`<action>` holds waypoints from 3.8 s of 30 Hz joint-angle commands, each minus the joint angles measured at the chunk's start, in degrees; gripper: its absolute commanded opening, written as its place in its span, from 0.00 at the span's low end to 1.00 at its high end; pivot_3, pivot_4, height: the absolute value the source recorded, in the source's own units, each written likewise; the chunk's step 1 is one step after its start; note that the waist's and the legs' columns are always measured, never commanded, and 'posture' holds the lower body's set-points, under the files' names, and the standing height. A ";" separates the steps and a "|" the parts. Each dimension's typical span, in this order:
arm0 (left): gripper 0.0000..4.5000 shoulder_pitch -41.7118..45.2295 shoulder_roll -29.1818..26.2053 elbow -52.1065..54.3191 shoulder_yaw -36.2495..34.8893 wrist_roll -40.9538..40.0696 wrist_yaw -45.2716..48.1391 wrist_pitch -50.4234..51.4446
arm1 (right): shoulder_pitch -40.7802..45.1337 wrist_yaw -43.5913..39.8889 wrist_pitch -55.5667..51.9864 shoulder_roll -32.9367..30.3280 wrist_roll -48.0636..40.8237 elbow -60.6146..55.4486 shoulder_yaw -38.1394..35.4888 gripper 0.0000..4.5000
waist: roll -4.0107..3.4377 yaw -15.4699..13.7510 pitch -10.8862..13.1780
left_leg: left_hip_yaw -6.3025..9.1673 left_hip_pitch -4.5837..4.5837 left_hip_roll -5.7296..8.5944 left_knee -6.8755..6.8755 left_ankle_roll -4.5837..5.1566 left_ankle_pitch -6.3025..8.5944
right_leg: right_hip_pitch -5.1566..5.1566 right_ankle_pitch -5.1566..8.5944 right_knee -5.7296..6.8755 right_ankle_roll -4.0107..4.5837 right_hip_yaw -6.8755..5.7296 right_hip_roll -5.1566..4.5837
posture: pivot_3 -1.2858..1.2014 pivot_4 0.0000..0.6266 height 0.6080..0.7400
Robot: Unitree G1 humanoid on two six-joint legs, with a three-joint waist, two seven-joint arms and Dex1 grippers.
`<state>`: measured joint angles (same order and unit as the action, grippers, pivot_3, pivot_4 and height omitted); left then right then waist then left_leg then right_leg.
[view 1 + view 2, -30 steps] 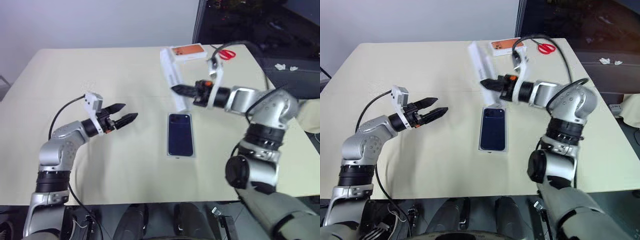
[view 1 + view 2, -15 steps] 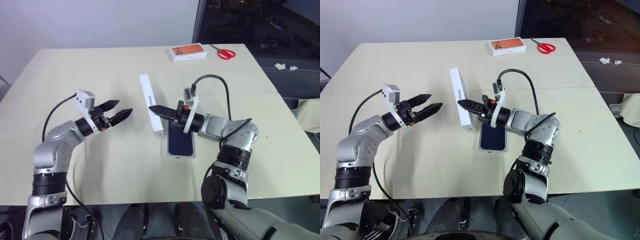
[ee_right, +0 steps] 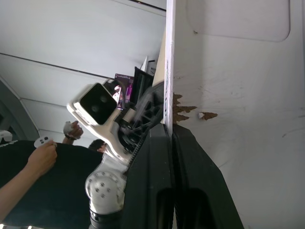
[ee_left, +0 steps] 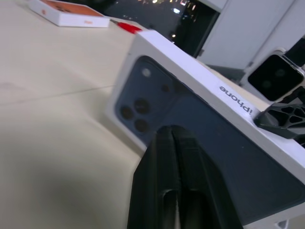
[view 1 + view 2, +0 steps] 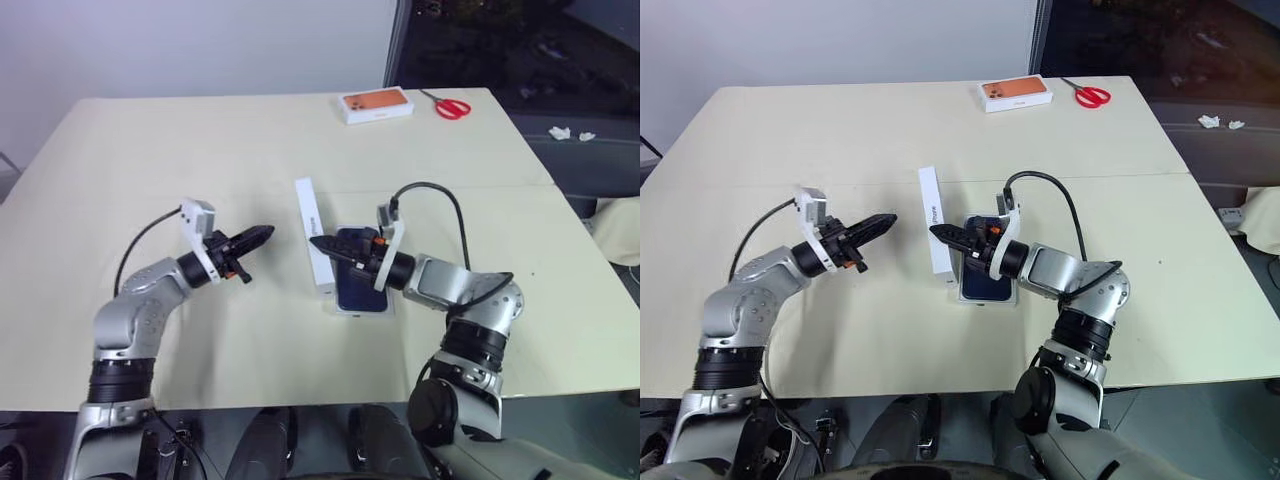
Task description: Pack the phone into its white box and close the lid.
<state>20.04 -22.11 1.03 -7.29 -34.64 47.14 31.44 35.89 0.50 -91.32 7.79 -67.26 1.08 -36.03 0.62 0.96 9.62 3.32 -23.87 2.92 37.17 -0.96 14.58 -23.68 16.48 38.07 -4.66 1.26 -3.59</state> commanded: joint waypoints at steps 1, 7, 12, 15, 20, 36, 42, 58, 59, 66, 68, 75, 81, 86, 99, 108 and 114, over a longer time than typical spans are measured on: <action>0.01 0.19 2.60 -0.38 2.79 1.89 -0.57 -3.07 | -3.51 2.73 0.60 5.90 -4.76 -2.37 1.06 0.00 | 0.01 0.00 0.00 | 0.00 0.00 0.00 0.00 0.01 0.00 | 0.01 0.00 -0.01 0.00 0.00 0.00 | 0.52 0.24 1.00; 0.01 2.07 6.79 -2.34 4.97 3.63 -2.21 -5.18 | -6.85 9.25 3.26 3.51 -13.87 -2.94 4.26 0.00 | 0.01 0.18 -0.01 | 0.00 0.04 -0.01 -0.02 0.03 0.00 | 0.03 0.00 -0.01 0.00 0.00 0.02 | 0.52 0.24 1.00; 0.01 2.72 7.90 -2.60 5.61 3.83 -2.07 -5.22 | -9.49 16.38 9.12 0.39 -23.63 -3.46 9.50 0.00 | 0.00 0.22 -0.01 | 0.00 0.06 -0.03 -0.02 0.04 -0.01 | 0.05 0.01 -0.01 -0.01 -0.01 0.04 | 0.52 0.24 1.00; 0.01 3.19 8.30 -2.83 5.73 3.96 -1.94 -5.03 | -10.74 19.15 12.70 -2.23 -28.25 -3.29 12.59 0.00 | 0.00 0.20 -0.01 | 0.00 0.06 -0.03 -0.01 0.05 -0.01 | 0.08 0.01 -0.02 -0.01 -0.01 0.04 | 0.52 0.24 1.00; 0.01 3.22 8.92 -2.83 6.93 4.14 -1.64 -4.68 | -12.38 20.20 18.26 -6.91 -33.43 -2.85 16.95 0.00 | 0.01 0.16 -0.01 | 0.00 0.06 -0.03 0.01 0.13 -0.03 | 0.15 0.01 -0.07 -0.02 -0.06 0.05 | 0.52 0.24 1.00; 0.00 3.58 10.28 -3.93 8.78 4.93 -1.31 -5.45 | 3.54 -36.67 29.09 -56.92 8.07 -6.95 39.58 0.75 | 0.02 -0.32 0.06 | 0.04 0.09 -0.02 0.06 0.28 0.02 | 0.32 0.07 -0.24 -0.12 -0.24 0.10 | 0.52 0.24 1.00; 0.00 5.36 12.33 -7.48 10.77 6.50 -0.39 -6.78 | 1.53 -49.42 45.85 -63.33 30.14 -4.34 50.14 0.75 | 0.06 -0.24 0.09 | 0.01 0.10 -0.02 0.13 0.31 0.04 | 0.41 0.07 -0.36 -0.15 -0.21 0.00 | 0.52 0.24 1.00; 0.00 7.91 11.21 -10.12 9.33 7.49 1.40 -7.54 | 1.37 -55.64 60.51 -60.83 52.01 3.98 49.00 0.63 | 0.08 0.01 0.11 | 0.03 0.14 -0.02 0.08 0.22 -0.01 | 0.34 0.06 -0.32 -0.15 -0.13 0.00 | 0.52 0.24 1.00; 0.00 7.68 10.34 -9.90 9.04 7.73 1.56 -7.54 | 0.86 -55.77 60.63 -60.45 52.41 3.21 48.75 0.56 | 0.08 -0.10 0.11 | 0.03 0.16 -0.05 0.06 0.21 -0.01 | 0.35 0.06 -0.30 -0.15 -0.13 0.02 | 0.52 0.24 1.00; 0.00 6.39 6.00 -10.30 8.84 8.77 1.80 -5.90 | -2.27 -57.72 59.18 -58.98 52.03 -1.99 46.79 0.01 | 0.09 -0.56 0.12 | 0.05 0.16 -0.01 0.08 0.19 -0.02 | 0.39 0.06 -0.31 -0.14 -0.15 -0.05 | 0.52 0.24 1.00; 0.00 6.33 5.88 -10.50 9.34 9.16 1.85 -5.72 | -2.99 -58.26 59.28 -59.28 52.76 -2.38 46.83 0.01 | 0.09 -0.64 0.12 | 0.06 0.16 0.02 0.08 0.19 -0.02 | 0.39 0.06 -0.31 -0.14 -0.16 -0.08 | 0.52 0.24 1.00; 0.00 7.25 8.06 -12.62 12.15 10.45 1.76 -4.47 | -4.71 -58.05 55.76 -57.95 52.10 -5.97 46.49 0.01 | 0.09 -0.54 0.12 | 0.07 0.16 0.04 0.08 0.20 -0.01 | 0.39 0.06 -0.30 -0.14 -0.16 -0.10 | 0.52 0.24 1.00; 0.00 7.89 9.38 -15.09 13.19 11.41 2.10 -4.68 | -4.45 -57.24 53.75 -57.02 52.06 -7.72 46.15 0.01 | 0.09 -0.38 0.12 | 0.08 0.17 0.04 0.07 0.19 -0.02 | 0.37 0.06 -0.27 -0.14 -0.16 -0.08 | 0.52 0.24 1.00; 0.00 8.54 11.07 -15.82 12.74 10.90 1.68 -4.68 | -4.37 -57.03 53.31 -56.54 52.48 -8.09 46.29 0.01 | 0.09 -0.55 0.12 | 0.07 0.16 0.04 0.09 0.20 -0.01 | 0.39 0.06 -0.27 -0.14 -0.16 -0.09 | 0.52 0.24 1.00; 0.00 10.19 15.24 -12.63 9.53 7.57 -0.41 -2.16 | -5.22 -59.39 56.24 -57.96 56.89 -6.99 47.90 0.01 | 0.10 -0.60 0.12 | 0.07 0.16 0.05 0.11 0.19 -0.02 | 0.39 0.06 -0.25 -0.14 -0.17 -0.09 | 0.52 0.24 1.00; 0.00 8.84 15.23 -11.26 11.28 9.12 -0.39 -2.58 | -5.23 -59.56 57.42 -56.92 59.92 -6.50 49.63 0.01 | 0.10 -0.34 0.12 | 0.07 0.18 0.06 0.12 0.17 -0.03 | 0.37 0.06 -0.19 -0.14 -0.15 -0.06 | 0.52 0.24 1.00; 0.00 9.16 13.80 -10.93 9.64 8.54 -0.71 -2.95 | -0.33 -59.96 59.11 -57.04 57.80 -1.63 44.20 0.01 | 0.10 -0.38 0.12 | 0.06 0.18 0.06 0.14 0.17 -0.03 | 0.37 0.06 -0.19 -0.14 -0.15 -0.07 | 0.52 0.24 1.00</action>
<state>28.71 -8.32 -12.51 3.30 -25.49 46.27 29.53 32.59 -59.47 -32.26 -49.25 -7.71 -0.23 12.53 0.72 0.57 9.74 3.37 -23.69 2.98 37.30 -0.79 14.55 -23.32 16.54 37.89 -4.81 1.12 -3.66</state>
